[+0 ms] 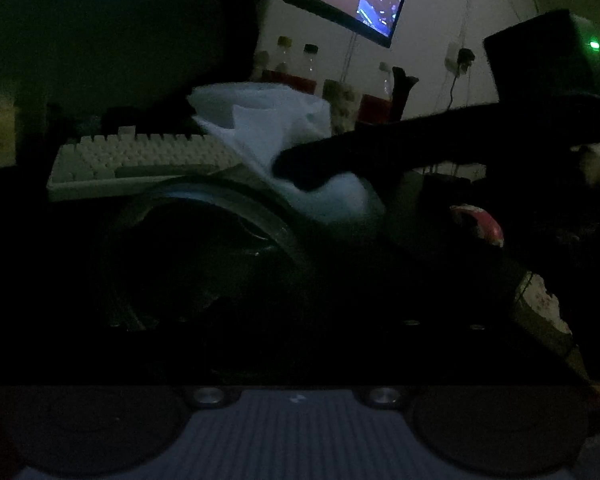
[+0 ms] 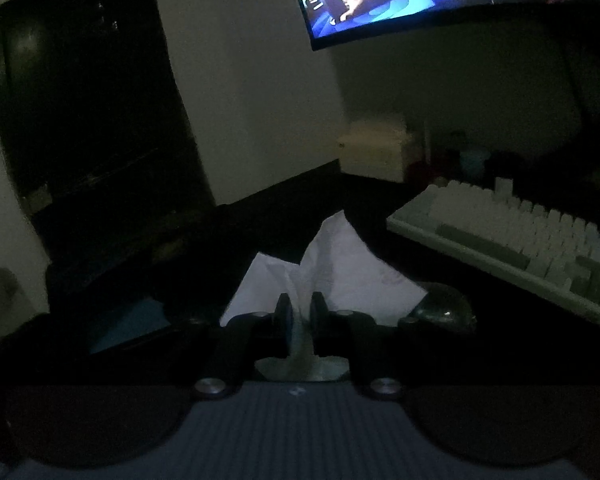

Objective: Clean container

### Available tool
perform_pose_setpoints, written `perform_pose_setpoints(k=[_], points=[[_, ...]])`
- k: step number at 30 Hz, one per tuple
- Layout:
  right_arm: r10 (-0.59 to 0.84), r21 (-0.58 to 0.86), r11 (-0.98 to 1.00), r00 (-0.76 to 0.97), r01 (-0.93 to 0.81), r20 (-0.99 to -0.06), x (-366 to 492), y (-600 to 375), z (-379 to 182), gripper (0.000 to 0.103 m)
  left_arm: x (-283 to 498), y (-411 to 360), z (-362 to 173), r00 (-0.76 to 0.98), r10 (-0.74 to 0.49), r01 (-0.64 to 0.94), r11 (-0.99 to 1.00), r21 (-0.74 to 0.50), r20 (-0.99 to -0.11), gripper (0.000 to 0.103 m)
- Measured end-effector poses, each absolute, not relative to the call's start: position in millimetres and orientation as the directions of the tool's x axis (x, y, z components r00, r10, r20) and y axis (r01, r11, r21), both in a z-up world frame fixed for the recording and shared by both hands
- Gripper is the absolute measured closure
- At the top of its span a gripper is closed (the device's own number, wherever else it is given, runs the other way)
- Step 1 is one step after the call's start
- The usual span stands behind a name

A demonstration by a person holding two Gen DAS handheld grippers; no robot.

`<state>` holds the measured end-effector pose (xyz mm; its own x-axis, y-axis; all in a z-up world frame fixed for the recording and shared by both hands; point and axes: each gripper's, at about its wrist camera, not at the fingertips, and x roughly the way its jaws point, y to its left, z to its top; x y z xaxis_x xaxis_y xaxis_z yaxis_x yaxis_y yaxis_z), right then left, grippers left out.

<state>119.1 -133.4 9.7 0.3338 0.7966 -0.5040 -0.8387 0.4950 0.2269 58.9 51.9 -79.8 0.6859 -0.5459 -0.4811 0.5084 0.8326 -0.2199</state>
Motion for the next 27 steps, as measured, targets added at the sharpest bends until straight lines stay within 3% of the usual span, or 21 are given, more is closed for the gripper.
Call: perform_pose_setpoints(k=[5,12,16,20,23,27], points=[[0.653,0.152,0.701,0.542,-0.697,-0.529,148.2,-154.8,4.4,0.092,55.4,52.1,-80.7,0.695,-0.539,0.504,0.837,-0.212,-0.476,0.035],[0.796,0.239,0.518,0.36,-0.821,-0.486,118.6,-145.5,5.4,0.092,56.2,45.9,-80.8,0.696,-0.531,0.506,0.84,-0.194,-0.483,0.029],[0.799,0.219,0.512,0.366,-0.831,-0.477,115.4,-145.7,2.8,0.094,56.5,42.8,-80.4,0.697,-0.526,0.505,0.843,-0.186,-0.488,0.028],[0.647,0.112,0.709,0.578,-0.697,-0.498,134.2,-159.7,-2.1,0.092,54.9,42.1,-80.3,0.701,-0.521,0.502,0.845,-0.183,-0.486,0.028],[0.663,0.162,0.71,0.573,-0.685,-0.482,133.4,-162.2,-5.0,0.092,54.4,43.3,-80.9,0.704,-0.526,0.497,0.845,-0.199,-0.477,0.027],[0.782,0.222,0.57,0.439,-0.791,-0.443,111.3,-145.8,-3.8,0.091,54.6,43.1,-80.9,0.705,-0.53,0.497,0.843,-0.205,-0.472,0.025]])
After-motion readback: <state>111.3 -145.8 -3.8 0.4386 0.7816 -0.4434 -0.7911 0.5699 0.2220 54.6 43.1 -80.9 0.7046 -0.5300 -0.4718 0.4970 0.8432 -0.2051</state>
